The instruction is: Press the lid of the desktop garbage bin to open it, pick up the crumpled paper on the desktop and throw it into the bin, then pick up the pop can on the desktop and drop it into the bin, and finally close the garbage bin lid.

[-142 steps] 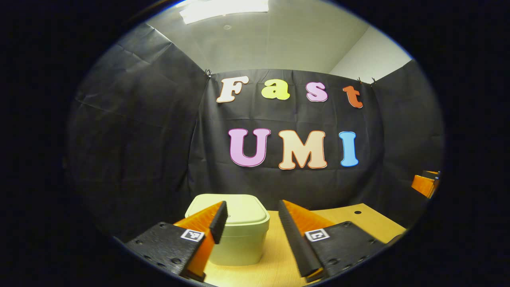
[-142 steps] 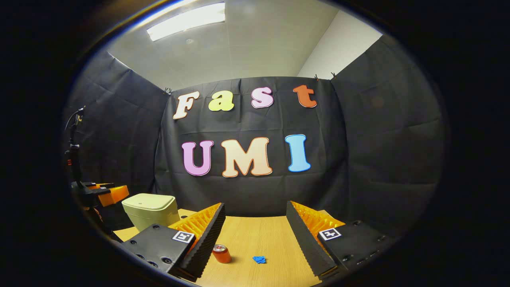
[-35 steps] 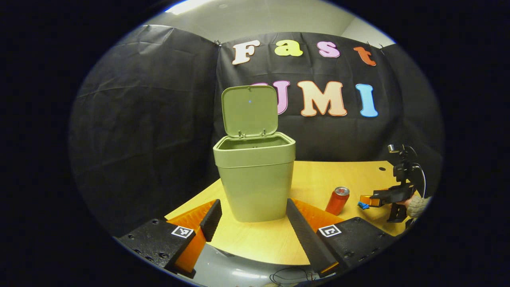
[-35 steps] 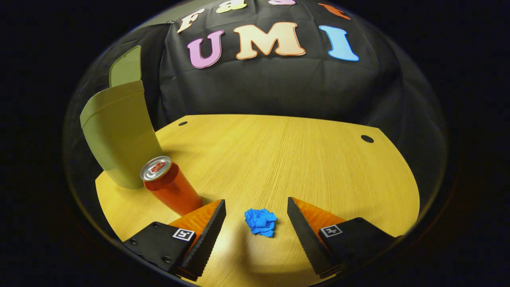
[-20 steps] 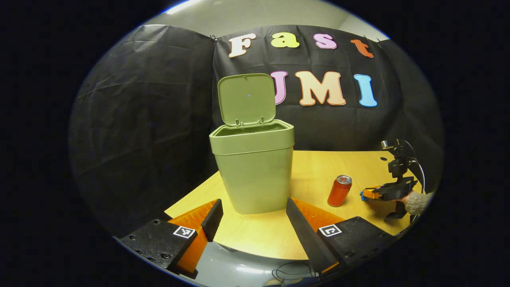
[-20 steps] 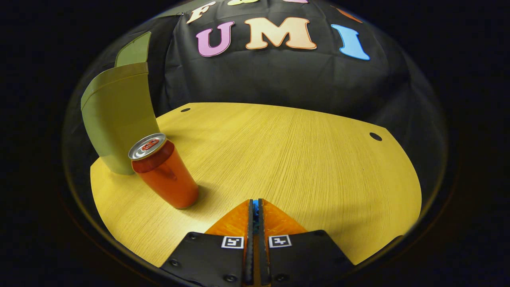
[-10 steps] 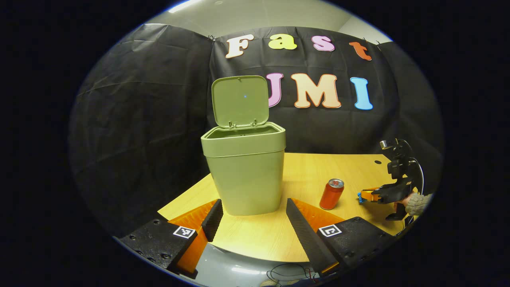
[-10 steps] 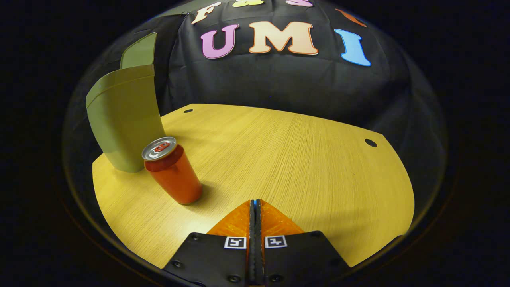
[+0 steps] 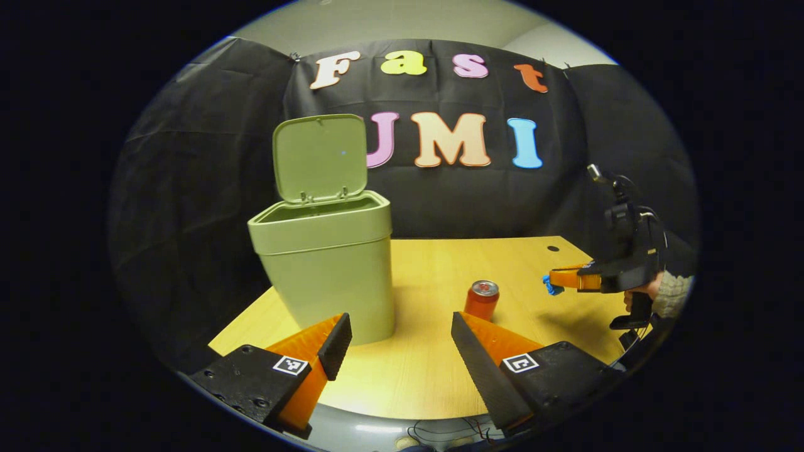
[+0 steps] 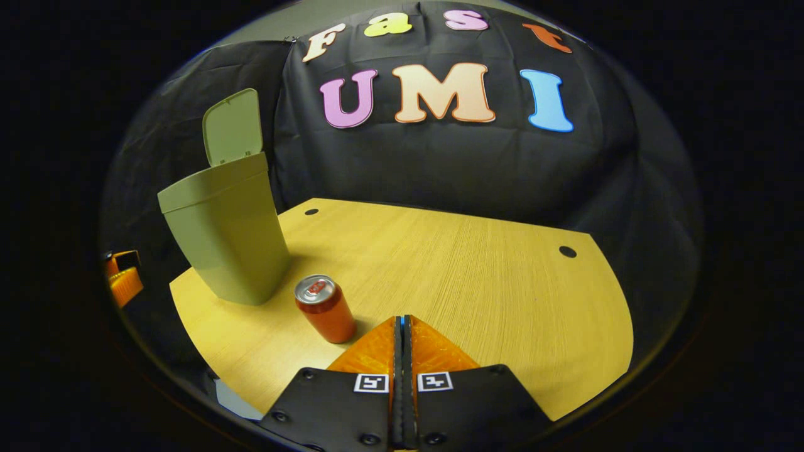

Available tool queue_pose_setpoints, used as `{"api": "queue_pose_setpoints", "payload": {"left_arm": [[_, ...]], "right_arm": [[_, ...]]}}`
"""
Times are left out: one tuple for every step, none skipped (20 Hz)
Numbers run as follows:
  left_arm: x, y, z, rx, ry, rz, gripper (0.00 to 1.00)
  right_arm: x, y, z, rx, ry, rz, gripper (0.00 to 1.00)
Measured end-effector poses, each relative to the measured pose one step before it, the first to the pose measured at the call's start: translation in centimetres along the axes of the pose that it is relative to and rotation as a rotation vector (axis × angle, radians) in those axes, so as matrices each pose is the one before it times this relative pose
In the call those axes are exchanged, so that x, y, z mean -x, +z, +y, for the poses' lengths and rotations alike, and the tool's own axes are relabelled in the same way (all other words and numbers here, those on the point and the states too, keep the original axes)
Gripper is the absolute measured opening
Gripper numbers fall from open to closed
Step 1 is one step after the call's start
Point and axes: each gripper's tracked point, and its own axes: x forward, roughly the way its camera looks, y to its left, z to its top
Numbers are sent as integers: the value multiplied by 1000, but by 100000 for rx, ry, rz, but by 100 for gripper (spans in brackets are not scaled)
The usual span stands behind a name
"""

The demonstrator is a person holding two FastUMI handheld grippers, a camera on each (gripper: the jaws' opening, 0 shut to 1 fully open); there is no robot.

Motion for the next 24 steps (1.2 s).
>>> {"api": "queue_pose_setpoints", "payload": {"left_arm": [[-609, 152, -90, 262, -2746, -644, 96], [-457, 151, -112, 465, -2707, -780, 96], [-483, 139, -65, 573, -2897, -459, 96], [-517, -2, 77, -224, -2692, 617, 96], [-280, -250, 131, -518, -2462, 490, 96], [-259, -113, 179, -974, -2446, 434, 96], [-296, -196, 157, -758, -2407, 233, 96], [-228, -228, 179, -521, -2143, 980, 96], [-103, -292, 175, -754, -1778, 624, 96], [-72, -75, 174, -1046, -1471, -57, 96], [-118, -130, 218, -995, -1552, 145, 96], [-185, -298, 280, -306, -1244, 303, 96], [-114, -186, 231, 254, -837, 211, 96], [-96, -140, 271, 864, -779, 12, 96], [-112, -109, 287, 1096, -501, 68, 96], [-82, -96, 389, 864, -89, 180, 96], [55, -175, 372, 344, 90, 150, 96], [6, -120, 357, 54, 45, 249, 97], [19, -254, 344, 84, 79, 389, 96], [116, -261, 455, 159, 102, 389, 96], [94, -133, 362, 221, 46, 201, 95], [116, -98, 339, 345, 106, 238, 95], [67, -233, 391, 319, 236, 286, 94], [63, -229, 246, 156, 423, 242, 94]], "right_arm": [[609, 949, 1099, 661, 899, -1068, 2], [565, 1082, 1123, 563, 895, -1440, 2], [458, 1212, 1260, 638, 963, -1380, 2], [344, 1123, 1286, 277, 764, -1216, 2], [310, 1198, 1526, -47, 1208, -1624, 2], [185, 1473, 1490, 56, 1309, -2158, 2], [-66, 1249, 1368, 419, 1253, -1892, 2], [-112, 1204, 1389, 586, 1342, -1122, 2], [-211, 1270, 1425, 523, 1926, -1078, 2], [-179, 1111, 1537, 301, 2186, -1314, 2], [-361, 1139, 1541, -147, 3073, -1175, 2], [-608, 1031, 1658, 363, 3401, -576, 2], [-417, 1037, 1150, 1265, 1753, -1444, 2], [-444, 1160, 1107, 1864, 1444, -1858, 2], [-518, 892, 1154, 1634, 1814, -1703, 2], [-620, 856, 1294, 1059, 2582, -1075, 2], [-686, 803, 1272, 817, 2373, -1101, 2], [-886, 773, 944, 938, 1941, -1333, 2], [-937, 768, 732, 1131, 1502, -1368, 2], [-825, 552, 892, 265, 1807, -522, 2], [-685, 457, 652, 382, 1376, -1029, 2], [-981, 687, 486, 444, 902, -970, 2], [-862, 644, 415, 412, 998, -1328, 2], [-853, 503, 505, 18, 535, -826, 2]]}}
